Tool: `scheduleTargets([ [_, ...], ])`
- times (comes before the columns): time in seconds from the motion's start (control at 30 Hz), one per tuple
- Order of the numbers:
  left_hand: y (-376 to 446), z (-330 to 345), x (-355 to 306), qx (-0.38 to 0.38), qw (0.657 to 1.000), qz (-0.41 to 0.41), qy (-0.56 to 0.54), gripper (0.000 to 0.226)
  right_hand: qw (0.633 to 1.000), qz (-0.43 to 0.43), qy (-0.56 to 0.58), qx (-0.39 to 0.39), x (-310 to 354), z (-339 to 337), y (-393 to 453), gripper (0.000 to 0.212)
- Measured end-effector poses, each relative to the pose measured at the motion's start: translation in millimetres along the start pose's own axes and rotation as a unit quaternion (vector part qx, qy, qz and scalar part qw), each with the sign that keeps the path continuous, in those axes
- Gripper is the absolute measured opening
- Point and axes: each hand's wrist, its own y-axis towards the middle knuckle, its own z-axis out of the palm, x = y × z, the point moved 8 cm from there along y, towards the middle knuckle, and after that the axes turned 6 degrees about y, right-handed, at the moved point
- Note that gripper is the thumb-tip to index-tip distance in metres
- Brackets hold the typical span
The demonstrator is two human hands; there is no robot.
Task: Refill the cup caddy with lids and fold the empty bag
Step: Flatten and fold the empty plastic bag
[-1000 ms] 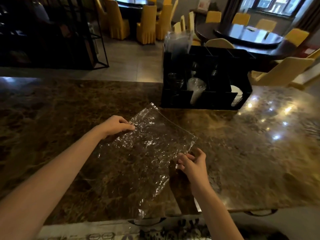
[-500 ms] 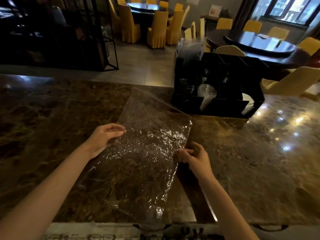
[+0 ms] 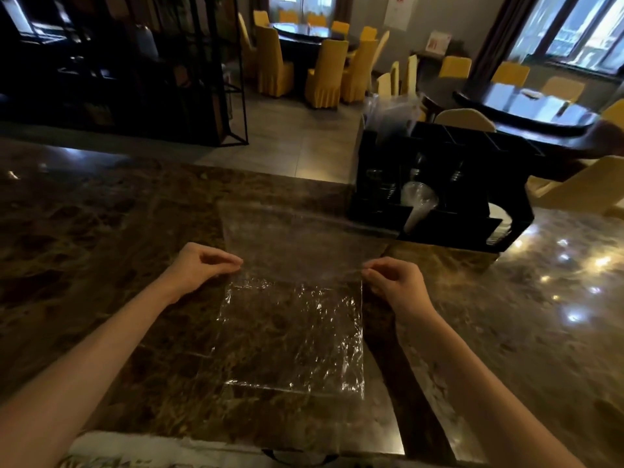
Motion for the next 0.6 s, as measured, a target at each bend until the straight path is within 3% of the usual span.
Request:
scheduleTargets([
  [0.1, 0, -4, -5, -0.019, 0.999, 0.029, 0.016, 0.018, 0.998, -0.039, -0.053, 0.004, 6, -2, 4, 0.016],
  [0.23, -9, -6, -9, -0.043, 0.996, 0.064, 0.054, 0.019, 0.973, -0.158, -0.167, 0.02, 26, 0, -8, 0.029],
  [0.4, -28, -5, -11, -0.089, 0.976, 0.145, 0.136, 0.017, 0.938, -0.263, -0.219, 0.054, 33, 12, -36, 0.019],
  [0.6, -41, -2, -1, -0.104, 0.957, 0.171, 0.208, 0.033, 0.908, -0.307, -0.281, 0.056, 19, 28, -62, 0.011],
])
